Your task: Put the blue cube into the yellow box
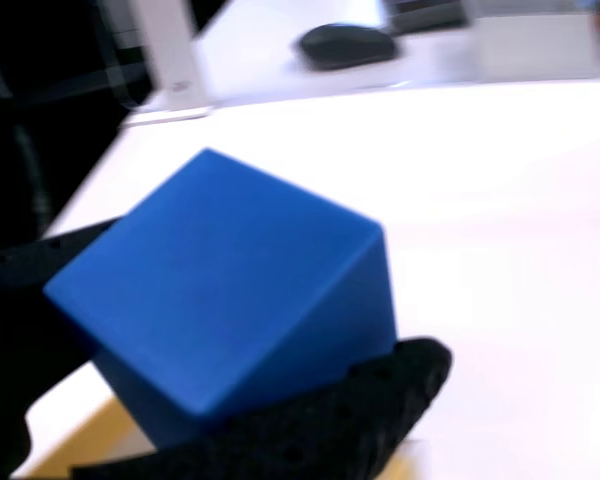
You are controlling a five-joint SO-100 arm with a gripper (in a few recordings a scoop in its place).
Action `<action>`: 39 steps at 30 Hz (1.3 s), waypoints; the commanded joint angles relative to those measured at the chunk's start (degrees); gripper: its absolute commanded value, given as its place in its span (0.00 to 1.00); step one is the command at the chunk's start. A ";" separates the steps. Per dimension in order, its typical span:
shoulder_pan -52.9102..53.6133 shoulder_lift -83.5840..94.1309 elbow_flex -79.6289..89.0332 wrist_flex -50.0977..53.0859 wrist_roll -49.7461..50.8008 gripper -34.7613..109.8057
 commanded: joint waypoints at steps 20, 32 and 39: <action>-11.07 -8.26 -2.72 2.20 6.59 0.35; -12.39 -14.41 1.76 -5.62 7.38 0.42; -12.22 -15.29 3.34 -8.88 5.54 0.46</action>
